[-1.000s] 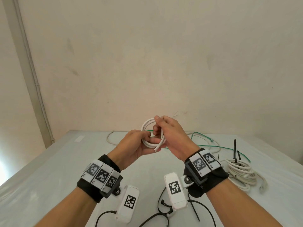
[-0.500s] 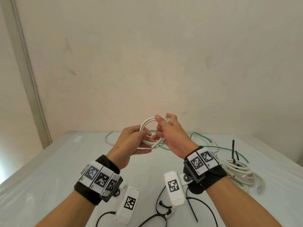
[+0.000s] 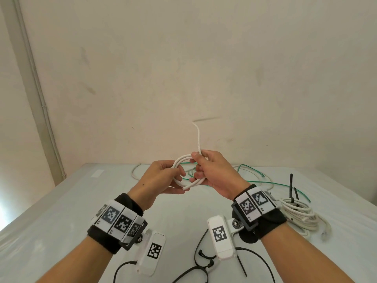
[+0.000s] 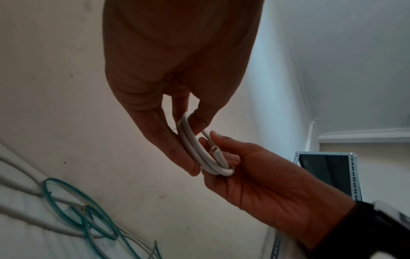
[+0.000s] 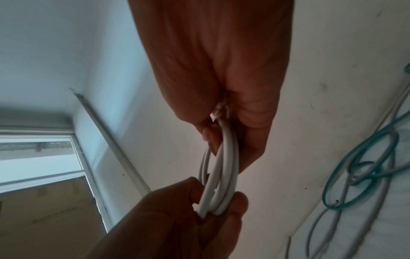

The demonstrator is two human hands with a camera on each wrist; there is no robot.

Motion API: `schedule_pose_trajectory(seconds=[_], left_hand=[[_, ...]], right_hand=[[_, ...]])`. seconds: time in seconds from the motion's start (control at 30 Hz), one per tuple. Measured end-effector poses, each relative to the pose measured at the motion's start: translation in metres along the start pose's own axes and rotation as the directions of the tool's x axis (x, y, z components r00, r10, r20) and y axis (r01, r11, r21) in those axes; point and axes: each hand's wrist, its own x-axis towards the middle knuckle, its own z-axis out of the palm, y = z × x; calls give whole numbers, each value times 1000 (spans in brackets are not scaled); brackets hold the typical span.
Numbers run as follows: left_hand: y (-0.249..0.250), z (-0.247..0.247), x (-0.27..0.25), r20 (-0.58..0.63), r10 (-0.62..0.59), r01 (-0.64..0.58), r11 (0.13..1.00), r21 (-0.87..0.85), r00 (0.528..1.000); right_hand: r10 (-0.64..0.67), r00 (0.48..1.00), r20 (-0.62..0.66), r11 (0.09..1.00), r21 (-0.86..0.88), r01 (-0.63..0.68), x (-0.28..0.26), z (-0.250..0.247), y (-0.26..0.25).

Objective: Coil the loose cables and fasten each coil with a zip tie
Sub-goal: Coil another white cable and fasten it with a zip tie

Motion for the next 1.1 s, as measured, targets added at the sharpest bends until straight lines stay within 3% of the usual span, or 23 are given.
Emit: schedule_pose_trajectory(seconds=[0.2, 0.27, 0.33, 0.37, 0.43, 0.5, 0.6, 0.7, 0.83, 1.1], left_hand=[[0, -5, 7, -127, 106, -83, 980, 180, 986], [0, -8, 11, -201, 227, -140, 918, 371, 953], [1, -11, 15, -236, 388, -199, 801, 565, 891], [2, -14, 16, -190, 477, -265, 728, 632, 858], [4, -19, 22, 22, 612, -431, 531, 729, 791], [4, -24, 29, 213, 596, -507, 382, 773, 774], [6, -28, 35, 214, 528, -517, 531, 672, 822], [9, -27, 35, 168, 600, -566, 573, 593, 782], [10, -18, 27, 140, 571, -558, 672, 487, 809], [6, -20, 26, 114, 548, -515, 669, 536, 829]], right_hand=[[-7, 998, 59, 1000, 2, 7, 1, -2, -2], [-10, 997, 76, 999, 35, 7, 2, -3, -2], [-18, 996, 86, 999, 29, 15, 2, -4, -3], [-23, 995, 93, 1000, -2, 24, 3, -3, -4], [-42, 992, 120, 993, -103, 55, 3, -3, -6], [-71, 987, 147, 978, -183, 98, 2, -3, -9], [-149, 977, 150, 950, -253, 184, 1, -6, -14], [-289, 952, 103, 850, -429, 305, 1, -4, -17], [-421, 906, 43, 798, -458, 392, 4, -1, -14], [-387, 922, -6, 884, -286, 369, 7, 1, -8]])
